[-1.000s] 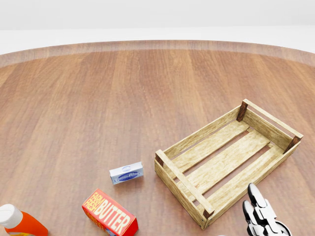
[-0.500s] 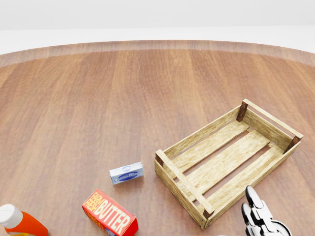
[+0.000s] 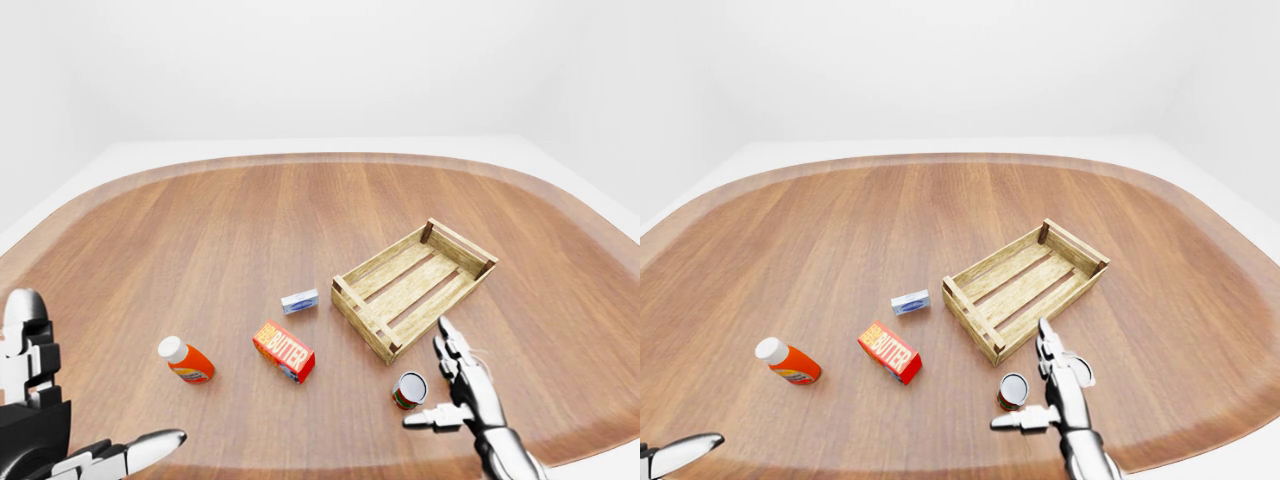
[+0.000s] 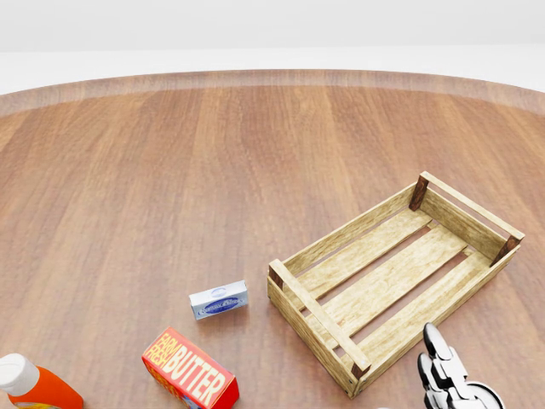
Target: Pick up the tomato sauce, and put it in the wooden tray.
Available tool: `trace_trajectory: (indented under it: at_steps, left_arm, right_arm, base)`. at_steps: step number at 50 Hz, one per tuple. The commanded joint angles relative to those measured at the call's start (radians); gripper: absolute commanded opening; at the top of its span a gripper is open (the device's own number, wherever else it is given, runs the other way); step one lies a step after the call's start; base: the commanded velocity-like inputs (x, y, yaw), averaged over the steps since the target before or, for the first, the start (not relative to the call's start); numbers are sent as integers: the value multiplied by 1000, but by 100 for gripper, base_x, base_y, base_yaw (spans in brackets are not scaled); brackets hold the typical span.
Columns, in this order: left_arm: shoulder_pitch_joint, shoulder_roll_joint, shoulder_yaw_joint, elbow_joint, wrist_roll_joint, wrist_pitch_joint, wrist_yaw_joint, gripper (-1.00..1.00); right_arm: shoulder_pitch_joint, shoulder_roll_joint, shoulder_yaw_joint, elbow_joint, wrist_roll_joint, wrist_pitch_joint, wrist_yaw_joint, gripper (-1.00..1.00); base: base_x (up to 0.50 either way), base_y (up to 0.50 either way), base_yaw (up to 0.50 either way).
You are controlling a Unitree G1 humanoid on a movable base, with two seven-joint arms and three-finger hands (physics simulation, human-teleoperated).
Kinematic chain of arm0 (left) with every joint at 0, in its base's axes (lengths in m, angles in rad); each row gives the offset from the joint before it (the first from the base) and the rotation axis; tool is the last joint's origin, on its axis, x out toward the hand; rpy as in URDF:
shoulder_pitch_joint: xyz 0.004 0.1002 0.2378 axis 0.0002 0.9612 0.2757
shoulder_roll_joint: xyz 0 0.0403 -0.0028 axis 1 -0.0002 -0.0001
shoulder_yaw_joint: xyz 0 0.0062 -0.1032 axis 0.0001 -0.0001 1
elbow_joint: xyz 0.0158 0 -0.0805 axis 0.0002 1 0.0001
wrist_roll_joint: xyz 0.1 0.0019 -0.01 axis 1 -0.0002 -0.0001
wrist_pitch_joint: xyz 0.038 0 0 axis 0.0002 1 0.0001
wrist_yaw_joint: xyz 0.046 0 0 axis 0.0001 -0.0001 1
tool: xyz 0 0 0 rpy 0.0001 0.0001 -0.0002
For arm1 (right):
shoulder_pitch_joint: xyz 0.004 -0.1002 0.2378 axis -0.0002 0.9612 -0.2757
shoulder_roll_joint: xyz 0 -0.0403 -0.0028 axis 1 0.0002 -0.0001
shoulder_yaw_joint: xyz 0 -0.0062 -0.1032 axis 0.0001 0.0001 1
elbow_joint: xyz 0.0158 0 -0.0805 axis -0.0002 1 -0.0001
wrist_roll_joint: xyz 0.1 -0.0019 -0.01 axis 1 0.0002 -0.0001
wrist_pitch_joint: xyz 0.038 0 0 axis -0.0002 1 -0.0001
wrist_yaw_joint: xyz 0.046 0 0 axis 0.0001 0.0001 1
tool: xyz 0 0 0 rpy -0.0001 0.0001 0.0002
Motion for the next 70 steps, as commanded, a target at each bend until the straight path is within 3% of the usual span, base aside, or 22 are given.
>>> trace_trajectory:
  at_steps: [1,70]
  left_arm:
    - [6,2,-3,0,-3,0,4,100]
    - [7,0,4,0,-9,0,1,100]
  right_arm:
    - [-8,-8,6,30,-8,0,-15,100]
    - [-46,-41,18,185,-40,0,-68,100]
  base:
    - [0,0,0]
    - [0,0,0]
